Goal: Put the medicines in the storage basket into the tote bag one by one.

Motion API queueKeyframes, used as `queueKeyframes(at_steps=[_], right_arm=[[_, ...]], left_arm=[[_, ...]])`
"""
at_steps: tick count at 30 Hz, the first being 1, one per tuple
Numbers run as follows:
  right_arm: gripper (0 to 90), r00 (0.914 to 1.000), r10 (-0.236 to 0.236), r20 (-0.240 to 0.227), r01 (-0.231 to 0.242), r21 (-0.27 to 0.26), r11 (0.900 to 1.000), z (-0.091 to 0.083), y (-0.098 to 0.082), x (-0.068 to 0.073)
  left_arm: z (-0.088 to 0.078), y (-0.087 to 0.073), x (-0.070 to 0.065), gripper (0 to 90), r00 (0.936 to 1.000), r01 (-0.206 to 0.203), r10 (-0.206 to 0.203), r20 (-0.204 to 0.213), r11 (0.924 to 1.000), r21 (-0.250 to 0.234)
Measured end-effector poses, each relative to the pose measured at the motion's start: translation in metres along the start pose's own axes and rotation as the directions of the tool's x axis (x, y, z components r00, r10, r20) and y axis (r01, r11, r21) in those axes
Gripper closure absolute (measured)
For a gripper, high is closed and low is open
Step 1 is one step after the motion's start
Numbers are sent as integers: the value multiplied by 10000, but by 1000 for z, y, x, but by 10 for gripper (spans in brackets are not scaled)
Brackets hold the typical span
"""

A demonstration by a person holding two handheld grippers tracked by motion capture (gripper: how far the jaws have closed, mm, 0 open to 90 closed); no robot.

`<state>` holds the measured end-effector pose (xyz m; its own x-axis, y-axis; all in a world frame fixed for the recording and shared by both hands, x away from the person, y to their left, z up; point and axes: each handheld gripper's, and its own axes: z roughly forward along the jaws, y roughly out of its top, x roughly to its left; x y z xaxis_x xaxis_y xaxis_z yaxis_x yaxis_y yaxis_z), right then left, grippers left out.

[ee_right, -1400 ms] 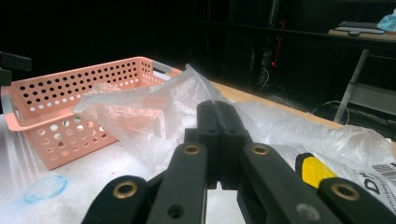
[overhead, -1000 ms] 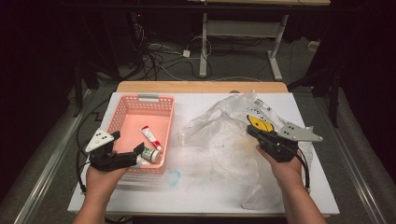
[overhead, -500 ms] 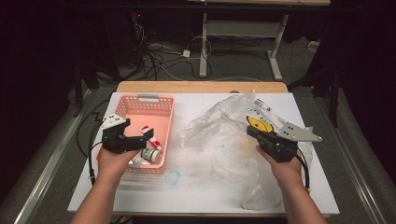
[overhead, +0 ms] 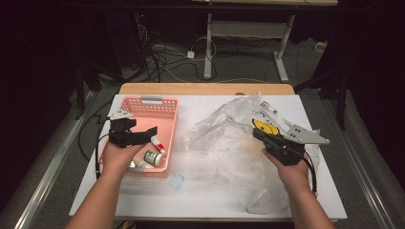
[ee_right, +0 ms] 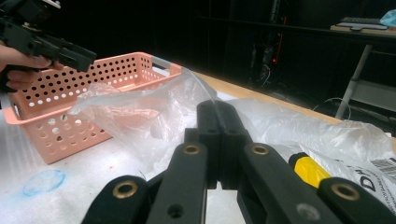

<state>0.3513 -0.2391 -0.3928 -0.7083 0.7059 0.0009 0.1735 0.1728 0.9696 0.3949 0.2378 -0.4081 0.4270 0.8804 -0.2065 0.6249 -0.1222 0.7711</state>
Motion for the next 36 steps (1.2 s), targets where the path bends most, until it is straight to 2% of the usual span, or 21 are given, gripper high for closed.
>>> queueKeyframes(at_steps=[3,5,7,8,9,11,13,16,20,22,25,29,30,33,36], right_arm=[[900,10000,-1,9,1,-8,10000,0,0,0],[900,10000,-1,8,1,-38,10000,0,0,-1],[900,10000,3,-4,-3,-44,10000,-1,0,-2],[900,10000,3,-4,-3,-44,10000,-1,0,-2],[900,10000,9,-17,-9,-53,10000,0,0,-1],[900,10000,-11,-16,11,-57,10000,0,0,-1],[900,10000,31,-5,-31,-68,10000,0,1,-1],[900,10000,62,-56,-62,-55,10000,0,1,-1],[900,10000,21,-95,-22,-44,10000,1,0,0],[900,9999,62,-100,-63,-60,10000,1,1,0],[900,9999,89,-112,-89,-82,9999,1,1,0],[900,9999,52,-89,-53,-110,9999,0,1,0],[900,9999,52,-89,-53,-110,9999,0,1,0],[900,9999,59,-94,-59,-77,10000,0,1,0],[900,9999,139,-83,-139,-3,9999,0,1,0]], left_arm=[[5,1,5,165,9998,182,-186,100,9992,370],[7,2,6,182,9998,148,-154,86,9979,631],[10,4,6,246,9999,115,-119,49,9967,808],[11,5,6,246,9999,139,-143,36,9954,950],[13,6,7,315,9998,207,-205,-25,9935,1121],[17,7,8,347,9992,389,-370,-151,9871,1555],[22,8,8,414,9989,469,-453,-125,9762,2116],[30,8,7,531,9980,519,-386,-496,9516,3030],[38,8,6,756,9959,248,98,-897,9260,3767],[42,9,6,879,9938,214,240,-1083,9162,4002],[51,10,9,880,9889,214,505,-1398,8824,4701],[61,11,15,879,9828,503,508,-1773,8512,5225],[64,11,17,879,9820,531,524,-1817,8457,5309],[70,10,20,880,9818,729,337,-1867,8414,5355],[76,11,20,880,9809,715,368,-1912,8453,5294]])
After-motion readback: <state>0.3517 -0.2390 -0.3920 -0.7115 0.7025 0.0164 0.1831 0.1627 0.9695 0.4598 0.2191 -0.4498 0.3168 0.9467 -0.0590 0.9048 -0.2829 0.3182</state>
